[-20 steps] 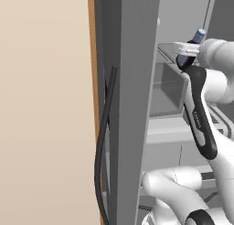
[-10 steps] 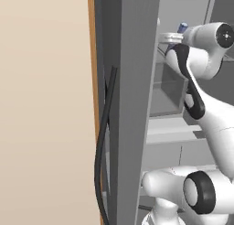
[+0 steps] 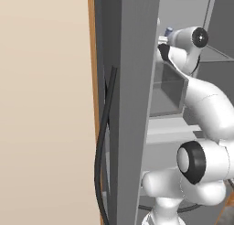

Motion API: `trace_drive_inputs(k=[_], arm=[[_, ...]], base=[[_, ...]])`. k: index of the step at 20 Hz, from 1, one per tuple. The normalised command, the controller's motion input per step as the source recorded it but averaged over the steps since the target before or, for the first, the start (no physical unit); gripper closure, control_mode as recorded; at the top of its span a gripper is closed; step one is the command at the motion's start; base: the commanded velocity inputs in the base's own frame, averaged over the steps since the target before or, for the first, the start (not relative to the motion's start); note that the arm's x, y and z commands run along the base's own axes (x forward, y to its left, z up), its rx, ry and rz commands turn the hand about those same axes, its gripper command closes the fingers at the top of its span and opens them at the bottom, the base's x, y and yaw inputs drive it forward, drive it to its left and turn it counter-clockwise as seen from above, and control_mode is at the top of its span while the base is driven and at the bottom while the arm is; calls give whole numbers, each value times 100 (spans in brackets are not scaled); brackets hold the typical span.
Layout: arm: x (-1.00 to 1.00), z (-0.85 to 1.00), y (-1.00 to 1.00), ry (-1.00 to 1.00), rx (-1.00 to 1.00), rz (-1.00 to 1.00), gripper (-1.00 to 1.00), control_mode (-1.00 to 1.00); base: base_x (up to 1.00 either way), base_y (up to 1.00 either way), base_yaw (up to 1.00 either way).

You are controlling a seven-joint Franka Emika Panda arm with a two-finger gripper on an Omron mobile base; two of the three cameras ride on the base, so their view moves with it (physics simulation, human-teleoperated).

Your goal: Place the condiment bottle and mustard from the counter to the top shelf of the fridge. If the existing items in the fridge are on the top shelf, move them to other shelves.

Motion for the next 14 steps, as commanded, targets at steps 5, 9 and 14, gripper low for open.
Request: trace_drive_inputs(k=[5,9,14], arm=[[98,-27,0,1,0,0,100,-100],[100,-17,0,3,0,0,100,-100],[99,-17,0,3,0,0,100,-100]], base=[[0,0,0],[0,0,0],[0,0,0]])
